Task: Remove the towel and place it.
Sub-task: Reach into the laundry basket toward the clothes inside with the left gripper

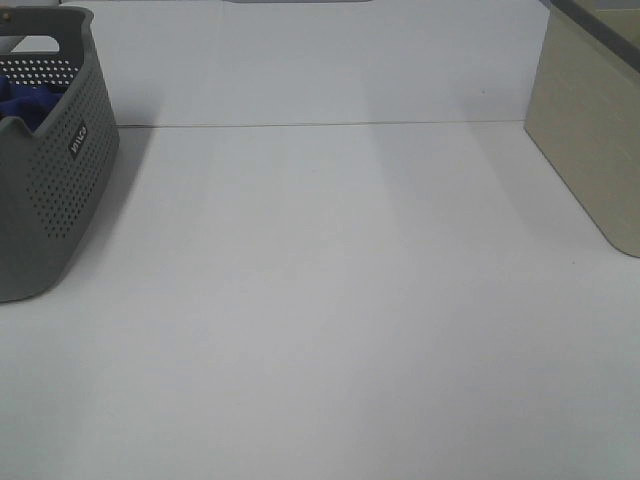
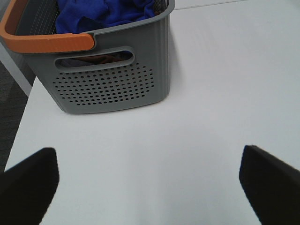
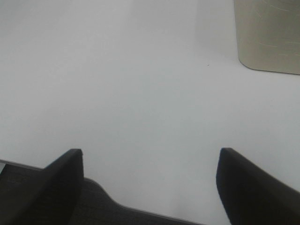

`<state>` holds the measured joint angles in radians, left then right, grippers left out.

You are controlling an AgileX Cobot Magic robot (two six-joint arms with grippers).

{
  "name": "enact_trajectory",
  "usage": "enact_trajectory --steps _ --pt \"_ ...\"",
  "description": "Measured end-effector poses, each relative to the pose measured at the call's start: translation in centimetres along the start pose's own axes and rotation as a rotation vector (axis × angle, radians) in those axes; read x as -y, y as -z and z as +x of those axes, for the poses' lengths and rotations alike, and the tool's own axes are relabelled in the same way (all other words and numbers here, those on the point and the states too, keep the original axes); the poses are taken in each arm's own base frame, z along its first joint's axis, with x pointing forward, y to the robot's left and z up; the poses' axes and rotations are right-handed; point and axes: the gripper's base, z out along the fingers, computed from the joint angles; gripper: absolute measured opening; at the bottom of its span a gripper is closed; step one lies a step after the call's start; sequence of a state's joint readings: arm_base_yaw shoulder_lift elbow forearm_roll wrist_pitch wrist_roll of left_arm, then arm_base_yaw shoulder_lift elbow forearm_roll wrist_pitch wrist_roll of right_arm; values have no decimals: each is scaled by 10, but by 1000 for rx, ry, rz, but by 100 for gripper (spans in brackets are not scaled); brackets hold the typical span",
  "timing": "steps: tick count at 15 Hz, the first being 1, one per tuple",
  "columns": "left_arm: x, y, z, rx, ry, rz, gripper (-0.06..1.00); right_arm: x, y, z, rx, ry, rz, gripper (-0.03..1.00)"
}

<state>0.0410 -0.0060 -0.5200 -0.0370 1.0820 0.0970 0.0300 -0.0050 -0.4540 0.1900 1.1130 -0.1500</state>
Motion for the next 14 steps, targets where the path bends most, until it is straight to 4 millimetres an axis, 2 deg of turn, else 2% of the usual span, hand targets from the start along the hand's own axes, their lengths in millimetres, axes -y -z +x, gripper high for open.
enact_trajectory --steps 14 --pt "0 0 0 0 0 0 99 0 0 0 0 0 0 76"
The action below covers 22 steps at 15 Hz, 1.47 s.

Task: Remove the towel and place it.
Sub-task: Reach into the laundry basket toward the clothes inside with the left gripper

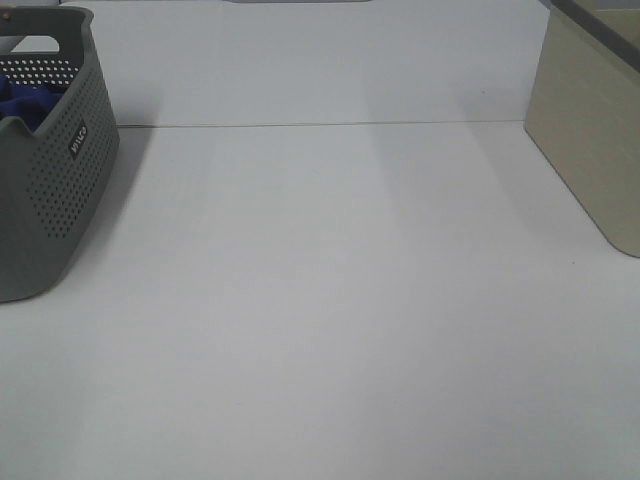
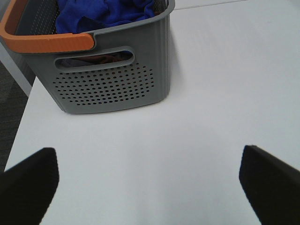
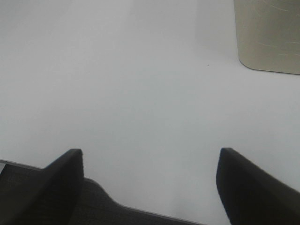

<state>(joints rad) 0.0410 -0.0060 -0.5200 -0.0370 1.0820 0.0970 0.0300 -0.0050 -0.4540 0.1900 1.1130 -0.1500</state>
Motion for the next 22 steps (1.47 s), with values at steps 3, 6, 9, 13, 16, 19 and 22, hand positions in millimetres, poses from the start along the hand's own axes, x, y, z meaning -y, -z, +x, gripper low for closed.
enact_trajectory --steps 3,6,9,13,16,19,22 --pt "0 0 0 0 0 0 99 0 0 0 0 0 0 76" --pt "0 0 0 0 0 0 99 0 0 0 0 0 0 76" --pt "0 0 0 0 0 0 99 0 0 0 0 0 0 76" --pt "0 0 0 0 0 0 99 0 0 0 0 0 0 76" --pt "0 0 0 0 0 0 99 0 0 0 0 0 0 76" --pt "0 0 0 0 0 0 99 0 0 0 0 0 0 76" --pt "0 0 0 0 0 0 99 0 0 0 0 0 0 76"
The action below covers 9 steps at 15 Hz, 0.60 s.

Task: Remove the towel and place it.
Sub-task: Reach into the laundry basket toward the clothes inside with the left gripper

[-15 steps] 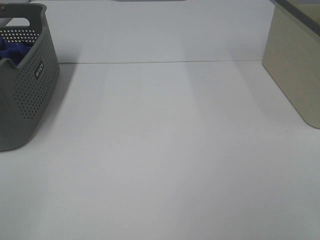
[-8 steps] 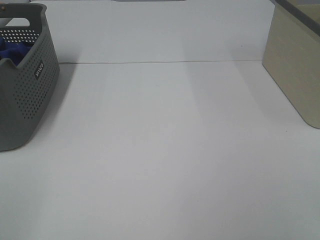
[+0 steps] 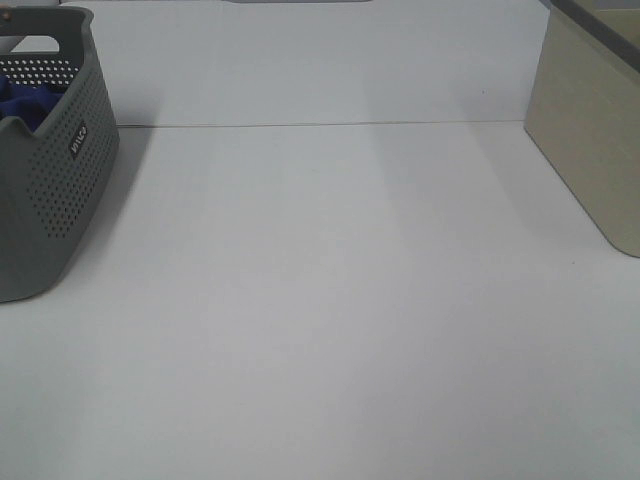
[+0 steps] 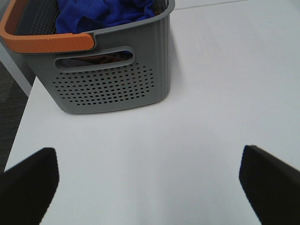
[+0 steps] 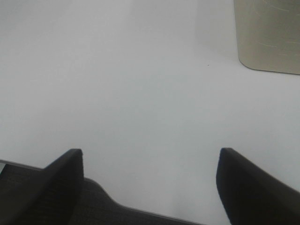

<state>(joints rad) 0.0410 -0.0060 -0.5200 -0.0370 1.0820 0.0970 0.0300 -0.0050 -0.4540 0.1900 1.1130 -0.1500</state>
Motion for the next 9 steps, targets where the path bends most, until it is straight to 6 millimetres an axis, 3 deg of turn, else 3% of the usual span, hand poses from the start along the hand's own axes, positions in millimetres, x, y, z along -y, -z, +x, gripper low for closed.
enact_trajectory --steps 9 --pt "0 0 0 0 0 0 99 0 0 0 0 0 0 76"
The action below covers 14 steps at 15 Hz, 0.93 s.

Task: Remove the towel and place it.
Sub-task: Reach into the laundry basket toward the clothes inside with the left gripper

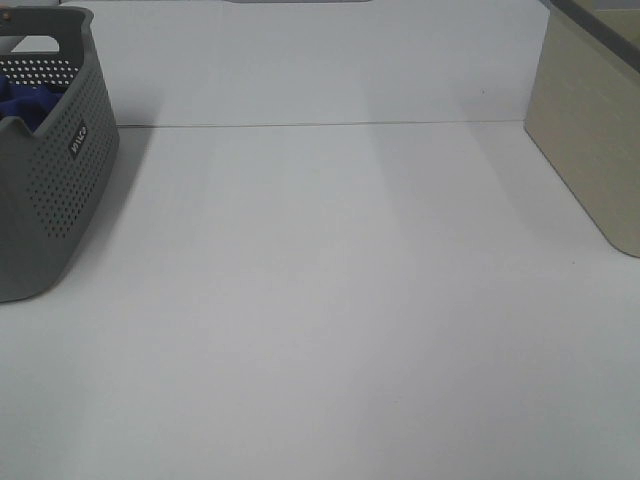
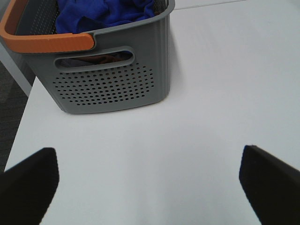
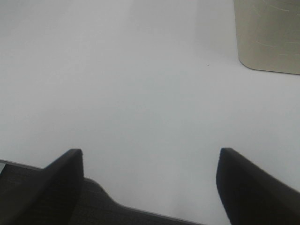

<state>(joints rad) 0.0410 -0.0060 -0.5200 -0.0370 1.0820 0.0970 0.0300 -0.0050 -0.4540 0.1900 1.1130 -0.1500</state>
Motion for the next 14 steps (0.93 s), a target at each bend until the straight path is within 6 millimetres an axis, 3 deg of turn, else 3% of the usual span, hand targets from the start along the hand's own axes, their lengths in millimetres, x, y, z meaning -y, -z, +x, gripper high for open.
enact_trajectory --steps 14 --pt "0 0 0 0 0 0 99 0 0 0 0 0 0 76"
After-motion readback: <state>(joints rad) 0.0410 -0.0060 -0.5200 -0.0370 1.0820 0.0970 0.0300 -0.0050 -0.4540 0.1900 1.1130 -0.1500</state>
